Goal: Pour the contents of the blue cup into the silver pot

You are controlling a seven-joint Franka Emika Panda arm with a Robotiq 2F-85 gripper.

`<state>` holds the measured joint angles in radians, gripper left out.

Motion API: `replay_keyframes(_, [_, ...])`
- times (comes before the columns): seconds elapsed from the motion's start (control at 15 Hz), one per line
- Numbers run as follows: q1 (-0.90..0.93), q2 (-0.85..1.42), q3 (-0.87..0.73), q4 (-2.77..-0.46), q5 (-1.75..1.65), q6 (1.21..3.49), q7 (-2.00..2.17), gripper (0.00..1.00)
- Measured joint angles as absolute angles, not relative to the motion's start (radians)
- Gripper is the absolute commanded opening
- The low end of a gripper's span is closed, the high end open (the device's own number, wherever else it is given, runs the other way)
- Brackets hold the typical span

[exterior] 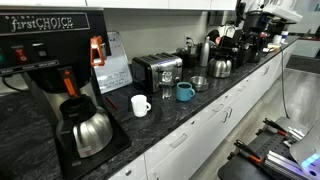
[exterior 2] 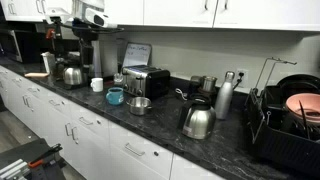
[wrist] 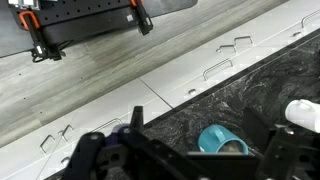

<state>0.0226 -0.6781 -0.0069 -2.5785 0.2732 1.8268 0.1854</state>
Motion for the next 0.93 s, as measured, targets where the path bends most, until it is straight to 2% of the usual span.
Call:
replay_keyframes(0.33, [0.022, -0.677, -0.004, -2.578, 0.273, 1.855, 0.185, 1.00])
replay_keyframes(0.73, [0.049, -0.677, 0.085, -2.615, 0.260, 2.104, 0.149, 1.00])
replay_keyframes(0.93, [0.062, -0.693, 0.100, -2.647, 0.255, 2.151, 0.139, 1.00])
